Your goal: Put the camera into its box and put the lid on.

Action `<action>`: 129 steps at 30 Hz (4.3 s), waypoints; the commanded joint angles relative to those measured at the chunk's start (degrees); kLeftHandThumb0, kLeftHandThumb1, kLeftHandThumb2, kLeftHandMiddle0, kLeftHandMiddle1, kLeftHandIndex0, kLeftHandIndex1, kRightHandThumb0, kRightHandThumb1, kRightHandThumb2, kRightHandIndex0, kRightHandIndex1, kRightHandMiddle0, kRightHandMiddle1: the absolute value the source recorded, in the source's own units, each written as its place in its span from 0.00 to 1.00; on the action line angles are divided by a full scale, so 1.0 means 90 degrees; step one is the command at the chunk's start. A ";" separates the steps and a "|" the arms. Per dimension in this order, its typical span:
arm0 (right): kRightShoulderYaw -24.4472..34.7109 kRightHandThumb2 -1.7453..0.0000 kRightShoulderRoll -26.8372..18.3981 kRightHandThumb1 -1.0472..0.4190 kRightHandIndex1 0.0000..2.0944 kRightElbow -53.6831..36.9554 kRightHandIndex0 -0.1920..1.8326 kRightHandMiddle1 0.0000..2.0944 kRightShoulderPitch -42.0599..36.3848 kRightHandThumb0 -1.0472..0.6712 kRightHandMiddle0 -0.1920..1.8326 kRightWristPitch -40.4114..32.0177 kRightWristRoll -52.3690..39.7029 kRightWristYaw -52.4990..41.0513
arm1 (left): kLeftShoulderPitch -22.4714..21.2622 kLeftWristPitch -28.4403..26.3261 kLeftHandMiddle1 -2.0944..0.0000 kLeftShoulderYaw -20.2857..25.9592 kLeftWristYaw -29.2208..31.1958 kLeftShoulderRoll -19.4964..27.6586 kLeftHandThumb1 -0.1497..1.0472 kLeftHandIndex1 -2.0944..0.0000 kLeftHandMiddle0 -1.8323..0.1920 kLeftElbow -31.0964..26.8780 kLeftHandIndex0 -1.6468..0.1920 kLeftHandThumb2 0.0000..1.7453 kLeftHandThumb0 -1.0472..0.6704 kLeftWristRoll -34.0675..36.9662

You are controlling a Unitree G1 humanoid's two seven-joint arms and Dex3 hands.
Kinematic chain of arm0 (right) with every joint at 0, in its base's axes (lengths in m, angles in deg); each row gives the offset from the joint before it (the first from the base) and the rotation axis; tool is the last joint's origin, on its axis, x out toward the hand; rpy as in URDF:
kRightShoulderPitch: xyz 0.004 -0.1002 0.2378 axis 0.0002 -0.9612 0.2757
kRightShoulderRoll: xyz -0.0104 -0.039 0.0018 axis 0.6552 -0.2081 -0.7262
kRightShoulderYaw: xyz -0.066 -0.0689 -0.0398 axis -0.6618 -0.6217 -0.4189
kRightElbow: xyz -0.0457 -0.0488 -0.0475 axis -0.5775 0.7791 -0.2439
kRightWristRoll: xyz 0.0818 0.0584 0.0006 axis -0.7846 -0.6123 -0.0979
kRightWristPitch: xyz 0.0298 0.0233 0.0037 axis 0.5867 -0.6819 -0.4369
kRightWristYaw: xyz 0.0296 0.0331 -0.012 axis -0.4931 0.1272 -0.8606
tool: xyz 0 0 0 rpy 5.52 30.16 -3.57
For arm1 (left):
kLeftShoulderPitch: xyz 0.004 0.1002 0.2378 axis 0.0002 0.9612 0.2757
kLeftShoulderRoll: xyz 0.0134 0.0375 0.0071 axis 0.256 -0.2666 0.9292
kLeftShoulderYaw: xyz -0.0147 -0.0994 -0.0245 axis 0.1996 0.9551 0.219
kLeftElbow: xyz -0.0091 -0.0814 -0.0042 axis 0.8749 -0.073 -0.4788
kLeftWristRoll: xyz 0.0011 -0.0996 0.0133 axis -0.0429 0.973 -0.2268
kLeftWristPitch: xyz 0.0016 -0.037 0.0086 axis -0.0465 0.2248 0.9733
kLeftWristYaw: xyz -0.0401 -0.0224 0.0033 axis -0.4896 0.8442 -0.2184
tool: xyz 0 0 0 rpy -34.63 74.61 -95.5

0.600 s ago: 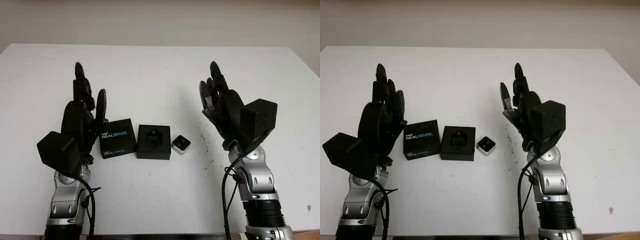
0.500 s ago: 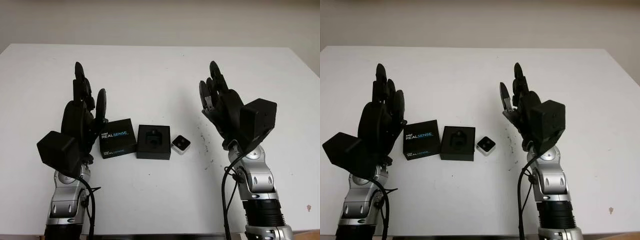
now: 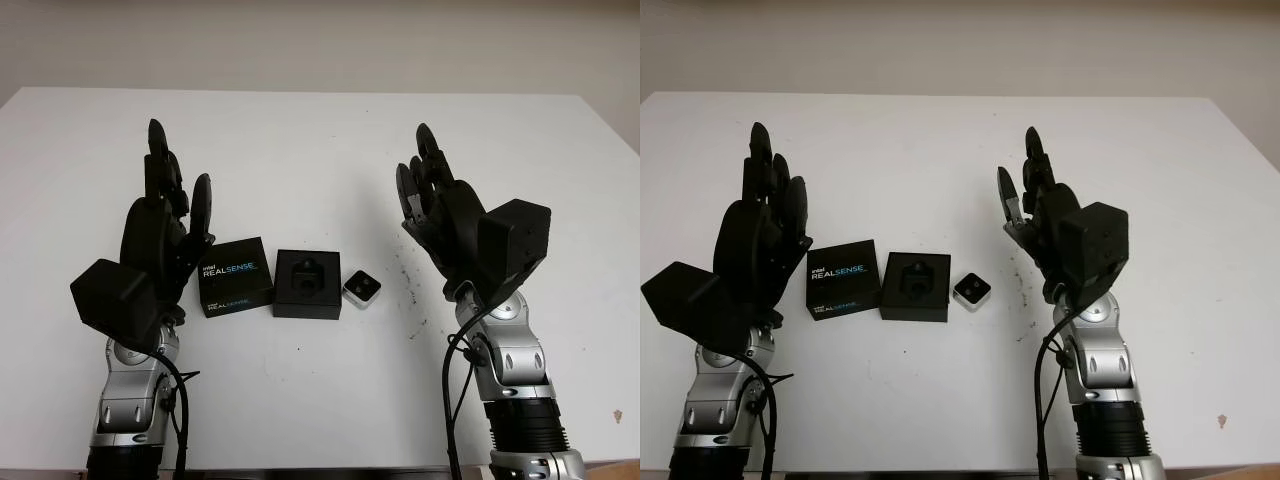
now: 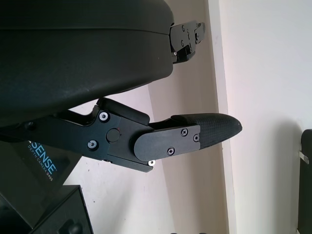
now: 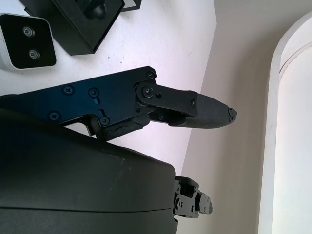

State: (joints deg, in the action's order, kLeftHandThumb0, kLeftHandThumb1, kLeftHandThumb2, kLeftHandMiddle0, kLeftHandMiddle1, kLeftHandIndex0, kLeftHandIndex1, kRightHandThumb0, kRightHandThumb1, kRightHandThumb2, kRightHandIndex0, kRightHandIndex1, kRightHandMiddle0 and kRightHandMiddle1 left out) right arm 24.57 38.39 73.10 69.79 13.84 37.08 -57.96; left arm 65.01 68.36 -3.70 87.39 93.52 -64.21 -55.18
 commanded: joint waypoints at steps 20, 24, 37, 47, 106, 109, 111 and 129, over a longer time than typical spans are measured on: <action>-0.0664 0.98 -0.3020 0.20 0.11 0.1354 0.24 0.11 0.1534 0.35 0.24 0.2196 0.1299 -0.2589 | 0.0026 0.0137 1.00 -0.0024 -0.0011 -0.0064 1.00 1.00 1.00 0.0005 1.00 0.32 0.18 -0.0038; -0.1116 0.97 -0.3550 0.20 0.09 0.1251 0.26 0.09 0.1616 0.29 0.27 0.2746 0.2251 -0.2675 | 0.0049 0.0104 1.00 -0.0025 -0.0034 -0.0085 1.00 1.00 1.00 -0.0034 1.00 0.32 0.17 -0.0035; -0.1599 0.97 -0.3980 0.20 0.08 0.0509 0.34 0.06 0.1296 0.32 0.36 0.3369 0.3317 -0.2839 | 0.0102 0.0089 1.00 -0.0004 -0.0024 -0.0020 1.00 1.00 1.00 -0.0094 1.00 0.33 0.18 -0.0077; -0.1710 0.97 -0.3814 0.20 0.12 0.0796 0.37 0.24 0.1087 0.30 0.32 0.4134 0.3340 -0.2277 | 0.0086 0.0065 1.00 0.0000 -0.0041 -0.0027 1.00 1.00 1.00 -0.0113 1.00 0.32 0.18 -0.0074; -0.2324 0.97 -0.3450 0.19 0.24 0.1844 0.35 0.32 0.1223 0.30 0.31 0.4615 0.4038 -0.1567 | 0.0169 -0.0049 1.00 0.0002 -0.0070 -0.0051 1.00 1.00 1.00 -0.0232 1.00 0.32 0.18 -0.0059; -0.2351 0.97 -0.3421 0.19 0.25 0.1971 0.35 0.32 0.1247 0.30 0.31 0.4730 0.4044 -0.1464 | 0.0154 -0.0017 1.00 0.0010 -0.0068 -0.0066 1.00 1.00 1.00 -0.0202 1.00 0.32 0.18 -0.0050; -0.2368 0.97 -0.3406 0.19 0.29 0.2055 0.35 0.34 0.1271 0.30 0.31 0.4809 0.4035 -0.1408 | 0.0160 -0.0041 1.00 0.0011 -0.0084 -0.0075 1.00 1.00 1.00 -0.0219 1.00 0.32 0.18 -0.0050; -0.2571 0.97 -0.3230 0.14 0.54 0.3179 0.27 0.47 0.1528 0.37 0.33 0.5399 0.4174 -0.0745 | 0.0186 -0.0102 1.00 -0.0004 -0.0122 -0.0091 1.00 1.00 1.00 -0.0264 1.00 0.31 0.17 -0.0030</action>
State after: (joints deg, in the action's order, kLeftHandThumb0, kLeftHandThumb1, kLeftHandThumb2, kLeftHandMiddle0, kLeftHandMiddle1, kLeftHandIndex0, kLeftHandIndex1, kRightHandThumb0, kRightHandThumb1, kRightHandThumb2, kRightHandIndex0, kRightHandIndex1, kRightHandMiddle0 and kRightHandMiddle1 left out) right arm 2.35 8.94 100.49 83.77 61.95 74.80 -64.35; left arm 66.35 67.43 -3.70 86.40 92.73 -65.45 -55.35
